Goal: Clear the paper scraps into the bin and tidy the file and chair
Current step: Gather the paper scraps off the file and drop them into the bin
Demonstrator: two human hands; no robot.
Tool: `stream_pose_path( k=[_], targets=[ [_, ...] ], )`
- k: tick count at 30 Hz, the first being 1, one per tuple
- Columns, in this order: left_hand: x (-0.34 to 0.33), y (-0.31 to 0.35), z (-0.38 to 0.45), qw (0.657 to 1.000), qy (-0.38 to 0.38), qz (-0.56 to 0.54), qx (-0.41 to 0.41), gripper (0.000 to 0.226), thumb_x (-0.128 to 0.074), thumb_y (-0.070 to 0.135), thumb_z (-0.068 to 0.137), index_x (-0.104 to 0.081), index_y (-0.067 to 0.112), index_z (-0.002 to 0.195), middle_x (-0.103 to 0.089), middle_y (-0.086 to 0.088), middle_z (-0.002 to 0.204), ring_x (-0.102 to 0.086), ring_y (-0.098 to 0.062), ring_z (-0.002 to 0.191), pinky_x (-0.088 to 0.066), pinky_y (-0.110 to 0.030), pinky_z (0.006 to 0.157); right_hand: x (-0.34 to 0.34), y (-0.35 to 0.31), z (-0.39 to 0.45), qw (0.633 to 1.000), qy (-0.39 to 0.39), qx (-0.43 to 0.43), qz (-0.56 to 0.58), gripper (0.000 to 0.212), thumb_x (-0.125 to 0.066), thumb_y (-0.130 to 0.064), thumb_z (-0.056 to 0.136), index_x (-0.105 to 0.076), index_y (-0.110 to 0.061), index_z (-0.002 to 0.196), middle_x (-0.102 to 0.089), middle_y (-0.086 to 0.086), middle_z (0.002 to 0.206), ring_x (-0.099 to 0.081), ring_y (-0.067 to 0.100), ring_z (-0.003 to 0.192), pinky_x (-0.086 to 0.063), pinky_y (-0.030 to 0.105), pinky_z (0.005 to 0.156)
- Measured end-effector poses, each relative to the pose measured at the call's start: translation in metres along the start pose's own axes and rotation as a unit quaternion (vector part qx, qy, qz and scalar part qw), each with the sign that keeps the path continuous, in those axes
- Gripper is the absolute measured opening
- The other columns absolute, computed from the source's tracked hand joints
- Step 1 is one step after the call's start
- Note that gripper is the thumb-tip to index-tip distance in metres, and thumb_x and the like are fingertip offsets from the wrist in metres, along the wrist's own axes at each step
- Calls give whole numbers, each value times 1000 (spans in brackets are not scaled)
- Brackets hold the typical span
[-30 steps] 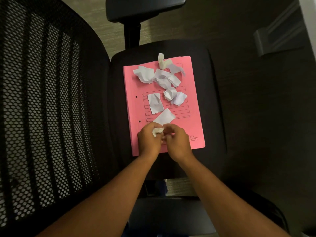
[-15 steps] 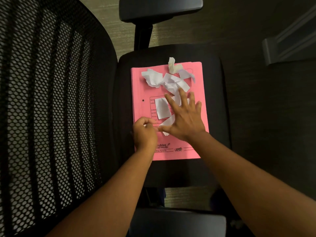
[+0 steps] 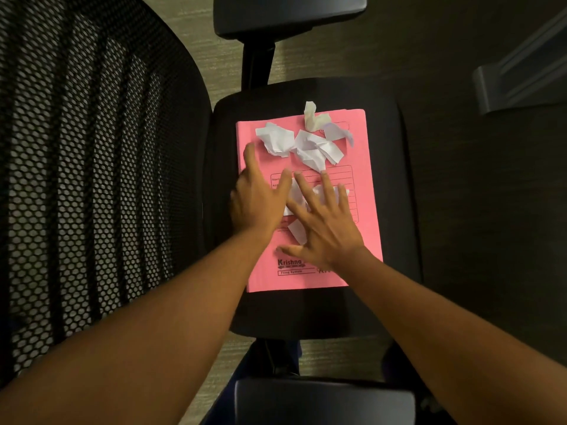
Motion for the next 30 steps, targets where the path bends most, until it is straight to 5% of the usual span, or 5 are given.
stream_pose_path(
  k=[10, 17, 21, 27, 30],
  targets=[
    [-3, 28, 77, 959, -106, 232, -124, 78, -47, 69, 102, -26, 29, 166, -52, -22, 153, -58, -46, 133, -51, -52, 100, -6, -1, -12, 993, 9, 83, -81, 53, -50, -43, 104, -47, -17, 150, -49, 23, 148, -53, 44, 116, -46, 56, 88],
    [-8, 6, 68, 988, -56, 108, -97, 38, -59, 46, 106, -56, 23, 136, -66, -15, 131, -66, -39, 115, -43, -38, 76, 4, -6, -12, 995, 35, 84, 47, 61, -78, 4, 74, -62, -5, 132, -63, 19, 121, -58, 36, 97, -51, 48, 78],
    [-9, -4, 59, 997, -33, -4, -73, 22, -64, 28, 106, -64, 23, 127, -69, -12, 124, -68, -31, 108, -44, -27, 65, 7, -6, -10, 968, 46, -44, 242, 33, -62, 0, 98, -61, -7, 130, -60, 16, 124, -56, 34, 111, -52, 47, 92],
    [-4, -6, 28, 989, 32, -143, -29, 21, -62, 8, 105, -70, 12, 124, -70, -12, 119, -61, -11, 92, -42, 4, 58, 32, -13, -31, 750, 164, -266, 583, 8, -61, -1, 102, -66, -6, 100, -67, 6, 106, -61, 7, 92, -47, 7, 79],
    [-1, -2, -4, 979, 63, -195, 6, 19, -63, 7, 103, -71, 12, 120, -71, -13, 117, -63, -17, 94, -42, 5, 59, 41, -8, -58, 563, 134, -324, 748, 2, -67, -11, 101, -68, -10, 103, -69, -3, 93, -63, 11, 82, -56, 28, 73]
  ],
)
Point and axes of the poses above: each hand's wrist, its own z-axis towards the middle knuckle, its own x-axis out of the back of the hand, y = z × x, the point moved 2 cm from there along z, towards the middle knuckle
